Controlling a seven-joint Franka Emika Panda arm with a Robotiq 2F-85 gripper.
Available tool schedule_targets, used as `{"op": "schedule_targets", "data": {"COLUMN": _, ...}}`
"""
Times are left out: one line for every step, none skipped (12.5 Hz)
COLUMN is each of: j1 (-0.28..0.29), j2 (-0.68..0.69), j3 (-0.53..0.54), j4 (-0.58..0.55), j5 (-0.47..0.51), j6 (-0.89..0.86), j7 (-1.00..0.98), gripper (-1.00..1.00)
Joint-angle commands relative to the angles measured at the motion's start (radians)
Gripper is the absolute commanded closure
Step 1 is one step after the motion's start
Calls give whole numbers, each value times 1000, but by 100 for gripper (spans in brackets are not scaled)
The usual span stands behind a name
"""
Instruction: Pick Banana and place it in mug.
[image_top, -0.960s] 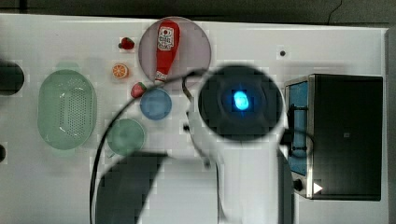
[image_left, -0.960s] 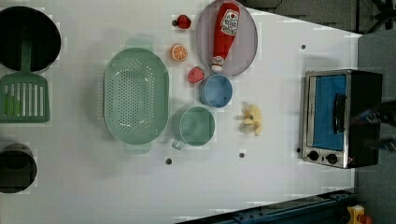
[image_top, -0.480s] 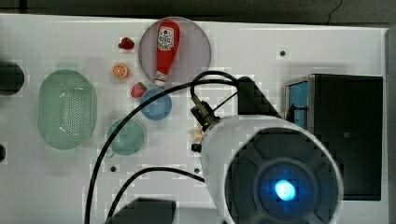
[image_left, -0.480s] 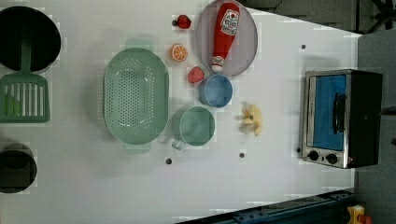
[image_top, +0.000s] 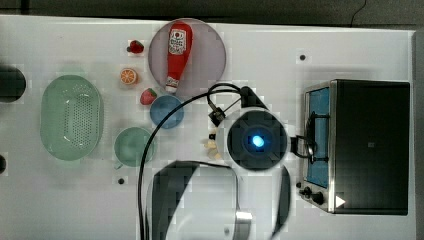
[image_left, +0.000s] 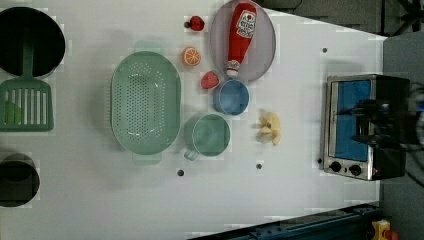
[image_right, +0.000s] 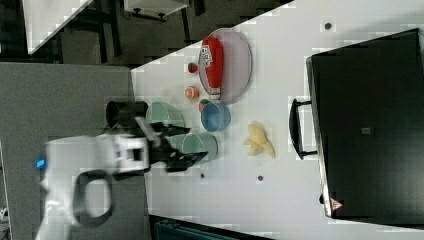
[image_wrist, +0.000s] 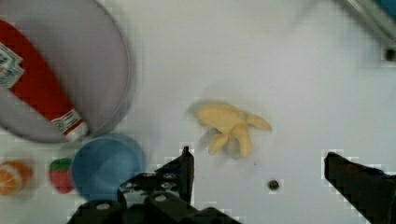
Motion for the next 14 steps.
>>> {"op": "schedule_targets", "data": {"j1": -3, "j2": 55, "j3": -1, "j4": -99, "j5": 5, "j6": 130, "j7": -78, "gripper": -100}}
{"op": "schedule_targets", "data": {"j1": -3, "j2": 82, "j3": -2, "j4": -130, "j5": 5, "j6": 185, "j7": -78, "gripper": -100}}
{"op": "schedule_targets", "data": {"j1": -3, "j2": 112, "j3": -3, "j4": -157, "j5": 5, "j6": 237, "j7": -78, "gripper": -100}}
{"op": "schedule_targets", "data": {"j1": -3, "j2": 144, "j3": -4, "j4": -179, "j5": 6, "j6": 288, "j7": -78, "gripper": -100}}
{"op": "schedule_targets", "data": {"j1": -3, "j2": 180, "j3": -5, "j4": -195, "j5": 6, "j6": 340, "j7": -78, "gripper": -100}}
{"op": "schedule_targets", "data": {"j1": -3, "j2": 219, "j3": -5, "j4": -203, "j5": 6, "j6": 385, "j7": -78, "gripper": -100}}
{"op": "schedule_targets", "data": {"j1": -3, "j2": 262, "j3": -5, "j4": -203, "j5": 6, "j6": 430, "j7": -78, "gripper": -100}}
{"op": "schedule_targets", "data": {"j1": -3, "j2": 303, "j3": -5, "j4": -200, "j5": 6, "j6": 479, "j7": -78, "gripper": -100}}
{"op": "schedule_targets", "data": {"j1": -3, "j2": 341, "j3": -4, "j4": -201, "j5": 6, "j6": 522, "j7": -78, "gripper": -100}}
{"op": "schedule_targets", "data": {"j1": -2, "j2": 373, "j3": 0, "j4": -204, "j5": 6, "j6": 550, "j7": -78, "gripper": -100}}
{"op": "schedule_targets", "data": {"j1": -2, "j2": 401, "j3": 3, "j4": -205, "j5": 6, "j6": 587, "j7": -78, "gripper": -100}}
{"op": "schedule_targets", "data": {"j1": -2, "j2": 428, "j3": 3, "j4": -205, "j5": 6, "j6": 626, "j7": -78, "gripper": -100}}
{"op": "schedule_targets", "data": {"j1": -2, "j2": 454, "j3": 3, "j4": -206, "j5": 6, "j6": 657, "j7": -78, "gripper": -100}}
{"op": "schedule_targets", "data": {"j1": -2, "j2": 478, "j3": 4, "j4": -206, "j5": 6, "j6": 675, "j7": -78, "gripper": -100}}
